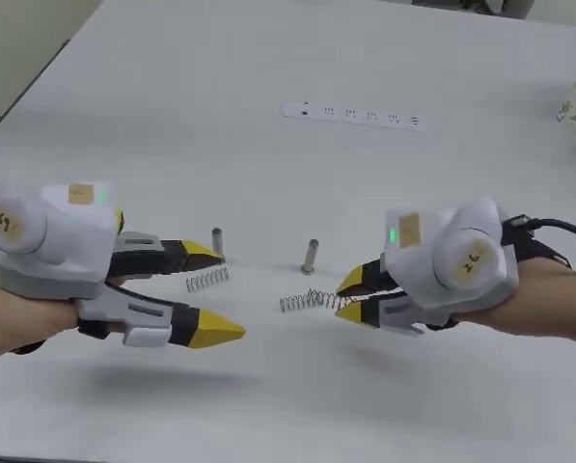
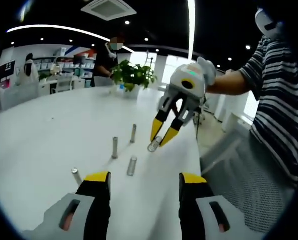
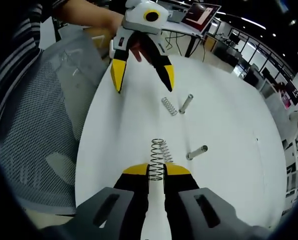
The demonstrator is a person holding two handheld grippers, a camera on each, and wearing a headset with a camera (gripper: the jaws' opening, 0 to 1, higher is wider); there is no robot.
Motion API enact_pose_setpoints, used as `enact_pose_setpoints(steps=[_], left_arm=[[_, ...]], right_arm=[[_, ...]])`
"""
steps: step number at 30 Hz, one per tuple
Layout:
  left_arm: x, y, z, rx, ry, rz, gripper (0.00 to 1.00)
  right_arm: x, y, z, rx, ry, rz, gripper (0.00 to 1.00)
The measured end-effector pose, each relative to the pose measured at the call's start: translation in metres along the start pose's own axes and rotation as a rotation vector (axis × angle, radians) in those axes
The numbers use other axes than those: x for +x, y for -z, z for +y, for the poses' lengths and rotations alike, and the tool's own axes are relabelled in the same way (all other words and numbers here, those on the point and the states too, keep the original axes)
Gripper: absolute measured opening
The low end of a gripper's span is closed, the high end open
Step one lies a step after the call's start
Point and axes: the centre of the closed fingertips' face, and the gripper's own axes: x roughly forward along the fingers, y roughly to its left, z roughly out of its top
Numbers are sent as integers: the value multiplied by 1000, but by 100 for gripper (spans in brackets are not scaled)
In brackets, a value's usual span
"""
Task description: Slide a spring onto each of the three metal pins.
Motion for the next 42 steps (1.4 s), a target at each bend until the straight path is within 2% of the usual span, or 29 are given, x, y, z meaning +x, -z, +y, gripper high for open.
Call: enact_pose_setpoints(steps=[1, 2, 5, 12, 19, 21, 23, 34, 38, 42], left_arm=[[2, 0, -1, 28, 6, 7, 41], [3, 0, -2, 28, 8, 7, 37], [9, -3, -4, 11, 25, -1, 38], [27, -5, -11, 43, 78, 17, 33], [39, -17, -18, 40, 105, -23, 27], [41, -17, -17, 53, 103, -24, 21], [42, -19, -16, 41, 104, -36, 18], [49, -25, -20, 32, 119, -66, 11], [51, -22, -23, 43, 128, -61, 4], [52, -23, -24, 44, 130, -69, 4]], right_arm=[[0, -3, 0, -4, 0, -4, 8], [0, -4, 1, -10, -1, -5, 8], [0, -9, 3, -31, -5, -12, 8], [2, -17, 6, -50, -17, -22, 8], [1, -24, 13, -84, -34, -21, 8], [0, -25, 12, -79, -33, -26, 8], [-1, -25, 11, -78, -29, -28, 8], [-4, -32, 11, -80, -29, -43, 8], [-4, -34, 11, -84, -31, -48, 8], [-4, -31, 12, -84, -35, -42, 8]])
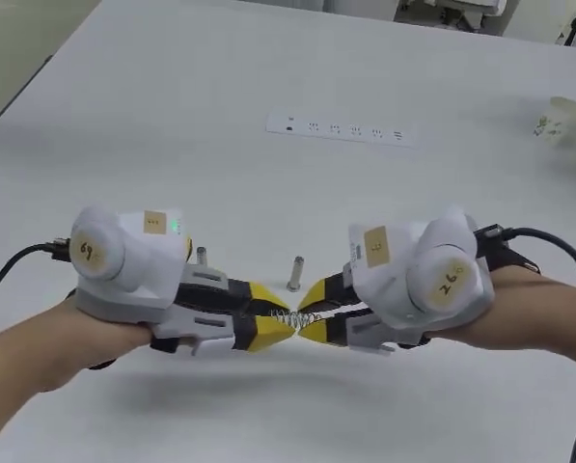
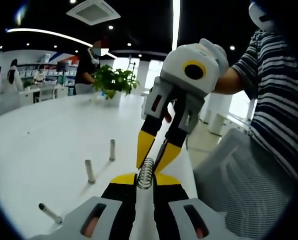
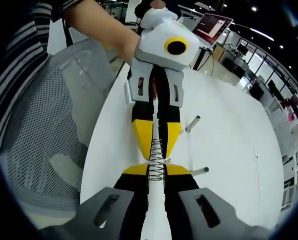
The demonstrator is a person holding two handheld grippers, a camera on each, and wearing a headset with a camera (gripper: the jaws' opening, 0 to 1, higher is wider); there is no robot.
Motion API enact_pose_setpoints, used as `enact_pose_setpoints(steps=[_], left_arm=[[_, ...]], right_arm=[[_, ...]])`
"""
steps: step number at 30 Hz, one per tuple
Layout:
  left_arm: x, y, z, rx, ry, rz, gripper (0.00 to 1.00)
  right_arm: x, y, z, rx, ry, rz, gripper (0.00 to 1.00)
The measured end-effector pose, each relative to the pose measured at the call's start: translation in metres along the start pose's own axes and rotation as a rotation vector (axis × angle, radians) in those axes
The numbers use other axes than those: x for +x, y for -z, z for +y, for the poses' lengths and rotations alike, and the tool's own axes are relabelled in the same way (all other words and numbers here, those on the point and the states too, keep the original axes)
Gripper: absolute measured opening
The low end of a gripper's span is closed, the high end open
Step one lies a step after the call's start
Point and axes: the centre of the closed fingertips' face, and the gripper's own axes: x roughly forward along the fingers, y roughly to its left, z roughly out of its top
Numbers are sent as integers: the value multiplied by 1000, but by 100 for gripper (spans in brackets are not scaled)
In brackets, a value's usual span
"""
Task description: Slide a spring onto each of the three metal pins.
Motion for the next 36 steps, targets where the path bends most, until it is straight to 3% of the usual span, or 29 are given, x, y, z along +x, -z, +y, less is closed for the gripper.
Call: enact_pose_setpoints(steps=[9, 18, 25, 36], left_arm=[[-1, -4, -2, 5, 23, -19, 2], [0, -2, -6, -3, 45, -7, 2], [-2, 0, -8, -3, 59, 3, 2], [-1, 1, -10, -7, 63, 9, 2]], right_arm=[[-3, -2, 0, 25, 1, -24, 8], [-1, -1, 3, 37, 2, -42, 8], [-3, 12, 3, 86, 8, -45, 12], [0, 11, 7, 66, -7, -47, 8]])
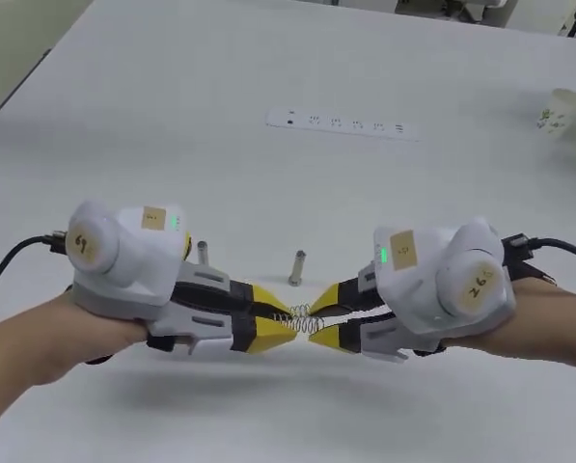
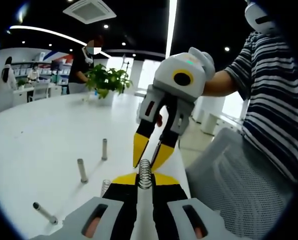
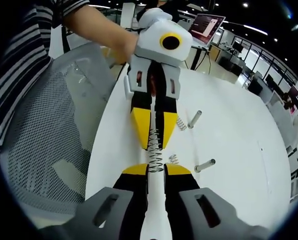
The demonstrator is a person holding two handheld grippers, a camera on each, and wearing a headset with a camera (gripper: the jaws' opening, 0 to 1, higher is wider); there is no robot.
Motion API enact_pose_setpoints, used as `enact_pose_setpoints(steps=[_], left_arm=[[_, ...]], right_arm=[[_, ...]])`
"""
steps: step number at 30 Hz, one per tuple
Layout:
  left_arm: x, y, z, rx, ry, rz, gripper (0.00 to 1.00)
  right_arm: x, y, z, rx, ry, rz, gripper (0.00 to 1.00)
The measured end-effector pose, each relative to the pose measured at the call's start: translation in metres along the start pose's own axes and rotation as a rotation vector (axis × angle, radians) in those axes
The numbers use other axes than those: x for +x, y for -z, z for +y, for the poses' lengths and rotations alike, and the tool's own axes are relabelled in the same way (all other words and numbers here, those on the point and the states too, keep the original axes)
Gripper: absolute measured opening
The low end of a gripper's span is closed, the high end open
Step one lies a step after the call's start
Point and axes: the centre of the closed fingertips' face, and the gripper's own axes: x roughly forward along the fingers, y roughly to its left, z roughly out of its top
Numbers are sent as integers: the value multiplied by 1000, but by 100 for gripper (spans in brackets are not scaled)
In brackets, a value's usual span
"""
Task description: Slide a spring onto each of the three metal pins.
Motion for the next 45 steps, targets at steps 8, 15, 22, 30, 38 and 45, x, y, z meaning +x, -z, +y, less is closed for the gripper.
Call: enact_pose_setpoints(steps=[8, 15, 22, 30, 38, 45], left_arm=[[0, 1, -1, -9, 7, 0, 2], [-1, 6, 0, -9, -1, 6, 2], [0, 12, 0, 16, -6, 36, 2], [0, 13, -1, 32, -9, 43, 3], [2, 11, -2, 50, -14, 53, 2], [5, 11, -5, 64, -2, 61, 3]], right_arm=[[-2, -1, 2, -44, 4, 10, 7], [-14, -14, -1, -81, 13, -6, 7], [-18, -39, 1, -125, -5, -49, 7], [-17, -51, 3, -68, -21, -113, 7], [-15, -60, 0, -20, -1, -171, 7], [-12, -64, 2, -31, 18, -182, 7]])
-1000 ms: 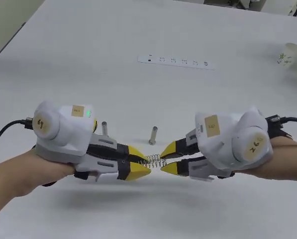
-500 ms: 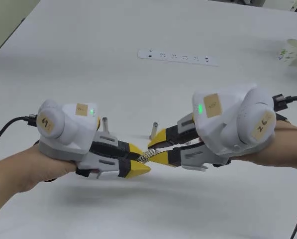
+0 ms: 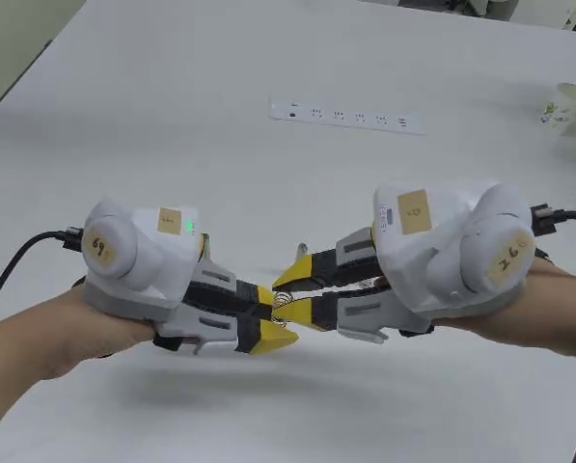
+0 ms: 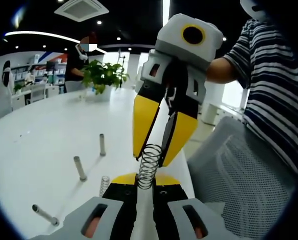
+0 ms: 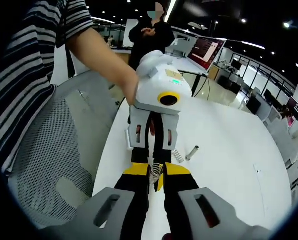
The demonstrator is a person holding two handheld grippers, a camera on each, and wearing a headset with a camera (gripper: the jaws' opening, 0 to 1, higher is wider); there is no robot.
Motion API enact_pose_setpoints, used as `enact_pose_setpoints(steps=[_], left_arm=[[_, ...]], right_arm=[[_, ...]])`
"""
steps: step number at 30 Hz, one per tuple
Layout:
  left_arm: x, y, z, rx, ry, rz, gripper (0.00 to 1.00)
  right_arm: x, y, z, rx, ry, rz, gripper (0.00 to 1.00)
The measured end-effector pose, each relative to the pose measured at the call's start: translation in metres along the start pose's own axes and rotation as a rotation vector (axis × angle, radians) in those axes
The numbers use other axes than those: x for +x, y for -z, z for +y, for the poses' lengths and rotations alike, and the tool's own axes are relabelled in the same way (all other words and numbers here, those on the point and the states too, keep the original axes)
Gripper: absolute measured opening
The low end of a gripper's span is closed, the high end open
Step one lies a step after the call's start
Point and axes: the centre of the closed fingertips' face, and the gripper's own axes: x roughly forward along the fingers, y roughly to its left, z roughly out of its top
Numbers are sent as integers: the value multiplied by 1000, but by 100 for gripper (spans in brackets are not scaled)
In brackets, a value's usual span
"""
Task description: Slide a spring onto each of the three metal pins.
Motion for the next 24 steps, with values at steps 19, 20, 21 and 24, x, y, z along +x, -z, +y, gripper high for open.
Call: enact_pose_setpoints(steps=[19, 20, 21, 24], left_arm=[[-1, 1, 0, -14, -9, 14, 5], [-1, 1, 0, -14, -12, 12, 5], [-2, 0, 2, -15, -16, 9, 5], [-3, 0, 4, -16, -29, 9, 9]], right_arm=[[3, 1, 2, -18, -7, 32, 7], [3, 1, 2, -20, -7, 32, 7], [3, 1, 2, -22, -7, 34, 7], [2, 1, 1, -22, -1, 30, 7]])
